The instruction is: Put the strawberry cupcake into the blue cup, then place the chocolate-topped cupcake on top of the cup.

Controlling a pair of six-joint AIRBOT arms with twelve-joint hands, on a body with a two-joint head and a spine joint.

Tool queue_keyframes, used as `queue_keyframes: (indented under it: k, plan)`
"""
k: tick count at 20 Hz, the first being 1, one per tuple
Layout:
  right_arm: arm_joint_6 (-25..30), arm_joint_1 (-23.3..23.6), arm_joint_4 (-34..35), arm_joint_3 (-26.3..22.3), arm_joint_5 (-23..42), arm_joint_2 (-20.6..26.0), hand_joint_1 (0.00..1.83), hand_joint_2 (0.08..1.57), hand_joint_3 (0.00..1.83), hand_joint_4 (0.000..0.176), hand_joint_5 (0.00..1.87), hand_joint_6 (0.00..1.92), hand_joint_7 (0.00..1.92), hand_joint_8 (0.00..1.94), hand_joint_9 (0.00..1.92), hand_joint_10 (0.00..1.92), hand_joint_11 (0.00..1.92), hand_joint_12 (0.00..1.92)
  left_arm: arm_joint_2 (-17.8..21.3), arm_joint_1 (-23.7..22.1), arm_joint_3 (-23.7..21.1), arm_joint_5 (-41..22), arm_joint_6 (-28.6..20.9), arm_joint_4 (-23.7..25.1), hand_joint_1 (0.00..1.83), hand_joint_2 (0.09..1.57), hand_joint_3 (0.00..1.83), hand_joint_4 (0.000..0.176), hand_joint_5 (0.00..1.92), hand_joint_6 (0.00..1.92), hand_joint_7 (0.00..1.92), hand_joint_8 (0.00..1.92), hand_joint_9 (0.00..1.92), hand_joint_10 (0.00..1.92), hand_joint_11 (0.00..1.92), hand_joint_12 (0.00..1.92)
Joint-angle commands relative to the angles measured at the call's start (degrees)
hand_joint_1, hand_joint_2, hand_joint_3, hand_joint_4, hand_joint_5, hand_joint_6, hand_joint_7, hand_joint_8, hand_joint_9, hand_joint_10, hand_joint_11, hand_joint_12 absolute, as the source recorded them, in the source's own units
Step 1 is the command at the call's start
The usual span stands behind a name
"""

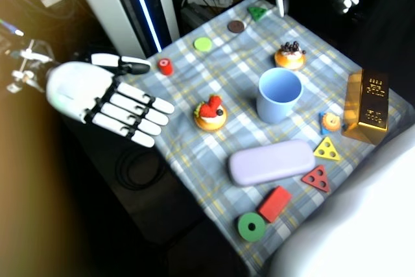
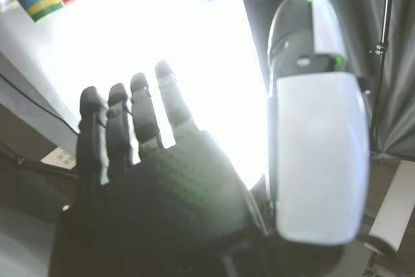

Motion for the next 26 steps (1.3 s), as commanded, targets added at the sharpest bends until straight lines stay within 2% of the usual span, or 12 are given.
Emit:
queue_keyframes:
  k: [1, 5, 8, 9, 11, 13, 15, 17, 20, 22, 24, 26]
  plan:
    - [0.4, 0.5, 0.3, 0.3, 6.6, 0.1, 0.33, 1.00, 0.00, 0.043, 0.15, 0.00, 0.15, 0.00, 0.09, 0.01, 0.00, 0.18, 0.2, -0.4, 0.2, -6.5, -0.1, 2.7, 0.24, 1.00, 0.00, 0.139, 0.10, 0.00, 0.22, 0.00, 0.30, 0.00, 0.06, 0.50]
    - [0.4, 2.3, -0.5, 0.8, 5.1, -0.1, 0.32, 1.01, 0.00, 0.054, 0.14, 0.00, 0.14, 0.00, 0.06, 0.00, 0.00, 0.16, 0.1, -0.4, 0.3, -6.3, -0.1, 2.7, 0.20, 1.02, 0.00, 0.155, 0.04, 0.00, 0.21, 0.00, 0.29, 0.00, 0.01, 0.55]
    - [0.6, 9.9, -5.9, 3.8, -3.1, -1.8, 0.37, 1.01, 0.00, 0.057, 0.14, 0.00, 0.18, 0.01, 0.11, 0.02, 0.02, 0.17, -0.1, -0.3, 0.4, -6.4, -0.1, 2.5, 0.25, 1.02, 0.00, 0.134, 0.10, 0.00, 0.20, 0.00, 0.25, 0.00, 0.00, 0.23]
    - [0.6, 13.9, -8.8, 5.4, -7.3, -3.0, 0.39, 1.01, 0.00, 0.084, 0.14, 0.00, 0.19, 0.00, 0.13, 0.00, 0.00, 0.26, -0.5, 0.0, 0.6, -6.4, -0.1, 2.0, 0.28, 1.03, 0.00, 0.130, 0.12, 0.00, 0.19, 0.00, 0.27, 0.00, 0.00, 0.30]
    - [1.3, 18.5, -11.8, 7.5, -12.0, -5.0, 0.31, 1.05, 0.00, 0.105, 0.13, 0.00, 0.16, 0.00, 0.11, 0.00, 0.00, 0.22, -0.7, 0.4, 0.7, -6.7, -0.1, 1.6, 0.30, 1.02, 0.00, 0.116, 0.13, 0.00, 0.20, 0.01, 0.25, 0.00, 0.00, 0.30]
    - [6.0, 19.8, -13.6, 9.9, -12.4, -6.6, 0.35, 1.05, 0.00, 0.080, 0.17, 0.01, 0.20, 0.01, 0.12, 0.01, 0.00, 0.09, -0.8, 0.4, 0.7, -6.8, 0.2, 1.6, 0.30, 1.01, 0.00, 0.105, 0.12, 0.00, 0.20, 0.00, 0.25, 0.00, 0.00, 0.38]
    - [15.5, 20.6, -16.1, 14.3, -12.5, -8.5, 0.37, 1.02, 0.00, 0.092, 0.17, 0.00, 0.19, 0.01, 0.11, 0.01, 0.04, 0.10, -0.9, 0.4, 0.9, -6.7, 0.3, 1.6, 0.28, 1.02, 0.00, 0.080, 0.13, 0.00, 0.20, 0.00, 0.21, 0.00, 0.00, 0.20]
    - [16.3, 21.1, -16.4, 14.9, -12.9, -8.6, 0.32, 1.02, 0.00, 0.074, 0.18, 0.01, 0.22, 0.02, 0.12, 0.01, 0.07, 0.11, -1.0, 0.4, 0.9, -6.6, 0.3, 1.6, 0.28, 1.03, 0.00, 0.086, 0.10, 0.00, 0.19, 0.00, 0.21, 0.00, 0.00, 0.20]
    - [16.3, 22.7, -17.4, 15.7, -14.7, -8.7, 0.37, 1.03, 0.00, 0.077, 0.20, 0.00, 0.28, 0.00, 0.17, 0.01, 0.12, 0.13, -1.0, 0.4, 0.9, -6.5, 0.3, 1.5, 0.24, 1.04, 0.00, 0.072, 0.09, 0.00, 0.17, 0.00, 0.18, 0.00, 0.00, 0.12]
    - [16.3, 24.2, -19.0, 16.0, -16.3, -9.1, 0.46, 1.02, 0.00, 0.071, 0.19, 0.00, 0.26, 0.00, 0.15, 0.00, 0.12, 0.13, -1.0, 0.4, 0.9, -6.6, 0.3, 1.5, 0.30, 1.03, 0.00, 0.083, 0.12, 0.00, 0.19, 0.00, 0.22, 0.00, 0.00, 0.25]
    - [16.3, 25.7, -20.8, 17.1, -19.0, -10.2, 0.53, 1.01, 0.00, 0.073, 0.20, 0.00, 0.26, 0.00, 0.16, 0.00, 0.11, 0.12, -1.0, 0.4, 0.9, -6.7, 0.3, 1.5, 0.24, 1.04, 0.00, 0.068, 0.12, 0.00, 0.20, 0.00, 0.27, 0.01, 0.00, 0.43]
    - [16.5, 26.6, -22.1, 18.0, -21.1, -11.1, 0.51, 0.99, 0.00, 0.068, 0.21, 0.00, 0.28, 0.00, 0.22, 0.01, 0.20, 0.15, -1.1, 0.4, 0.9, -6.7, 0.3, 1.5, 0.23, 1.04, 0.00, 0.090, 0.10, 0.00, 0.20, 0.00, 0.28, 0.00, 0.00, 0.40]
